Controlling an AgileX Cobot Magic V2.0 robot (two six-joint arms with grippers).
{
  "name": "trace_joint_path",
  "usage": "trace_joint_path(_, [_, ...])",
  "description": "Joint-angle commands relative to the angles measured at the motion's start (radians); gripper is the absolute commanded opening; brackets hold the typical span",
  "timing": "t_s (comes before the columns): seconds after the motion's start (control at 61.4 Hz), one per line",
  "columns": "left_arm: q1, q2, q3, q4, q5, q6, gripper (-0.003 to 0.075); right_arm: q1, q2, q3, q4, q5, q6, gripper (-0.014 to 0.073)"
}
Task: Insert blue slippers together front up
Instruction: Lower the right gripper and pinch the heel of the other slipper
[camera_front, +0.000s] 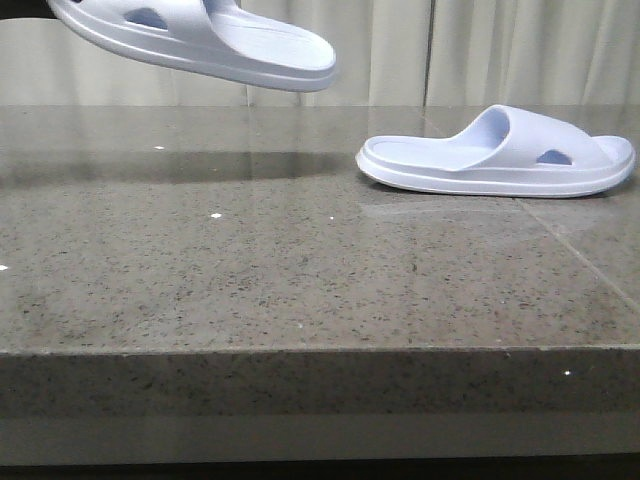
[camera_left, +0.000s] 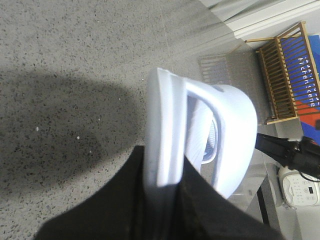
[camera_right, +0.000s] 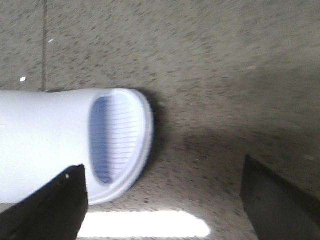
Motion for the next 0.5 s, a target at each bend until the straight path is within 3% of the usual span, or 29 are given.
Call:
trace_joint_path(0.0, [-0.007, -0.054, -0.03, -0.079, 0.092, -0.007, -0.0019, -0.047, 0.034, -0.077, 0.194, 0.061, -0.131, 0.0642])
trace_joint_path(0.147, [-0.007, -0.054, -0.03, -0.079, 0.092, -0.007, -0.0019, -0.088, 0.154, -0.134, 0.312, 0.147, -0.184, 0.0642])
trace_joint_path(0.342, [-0.007, -0.054, -0.03, -0.079, 0.092, -0.007, -0.0019, -0.093, 0.233, -0.167, 0.324, 0.162, -0.185, 0.064])
trace_joint_path(0.407, [-0.007, -0.054, -0.03, -0.079, 0.092, -0.007, -0.0019, -0.093, 0.247, -0.167, 0.324, 0.162, -0.185, 0.0604])
trace_joint_path(0.488, [-0.007, -0.054, -0.03, -0.079, 0.092, -0.007, -0.0019, -0.093, 0.259, -0.167, 0.324, 0.169, -0.186, 0.0497])
